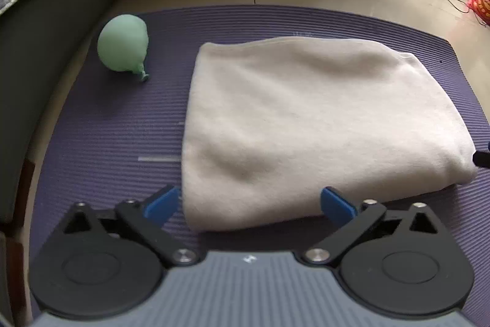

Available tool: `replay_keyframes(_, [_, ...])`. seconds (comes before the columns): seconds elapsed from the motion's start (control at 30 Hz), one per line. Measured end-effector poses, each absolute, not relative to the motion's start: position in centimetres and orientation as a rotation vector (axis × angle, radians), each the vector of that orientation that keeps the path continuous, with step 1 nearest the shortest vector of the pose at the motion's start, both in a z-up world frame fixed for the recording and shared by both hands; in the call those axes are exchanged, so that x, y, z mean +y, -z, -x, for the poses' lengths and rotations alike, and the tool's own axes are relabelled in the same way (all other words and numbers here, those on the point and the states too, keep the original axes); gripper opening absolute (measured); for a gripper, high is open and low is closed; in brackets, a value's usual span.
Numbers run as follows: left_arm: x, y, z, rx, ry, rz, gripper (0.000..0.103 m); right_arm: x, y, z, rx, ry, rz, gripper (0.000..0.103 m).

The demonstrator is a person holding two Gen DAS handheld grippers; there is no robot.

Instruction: Fold clothes

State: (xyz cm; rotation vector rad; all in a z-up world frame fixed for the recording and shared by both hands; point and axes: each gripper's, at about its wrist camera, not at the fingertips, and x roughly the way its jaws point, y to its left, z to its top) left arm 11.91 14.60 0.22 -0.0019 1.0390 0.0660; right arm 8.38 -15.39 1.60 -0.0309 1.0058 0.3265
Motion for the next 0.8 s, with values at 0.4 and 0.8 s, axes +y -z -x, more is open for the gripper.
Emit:
replay_keyframes(0.4, [9.7, -2.0, -10.2, 1.102, -0.092, -0.084, 0.103, -12.1, -5.1, -5.8, 1.047, -0.311, 0.151, 0.102])
replay_keyframes(0.8, [7.9, -2.8, -9.1, 1.135, -0.063, -0.053, 0.103, -10.7, -6.4, -4.8, 1.062, -0.36, 0.143, 0.102])
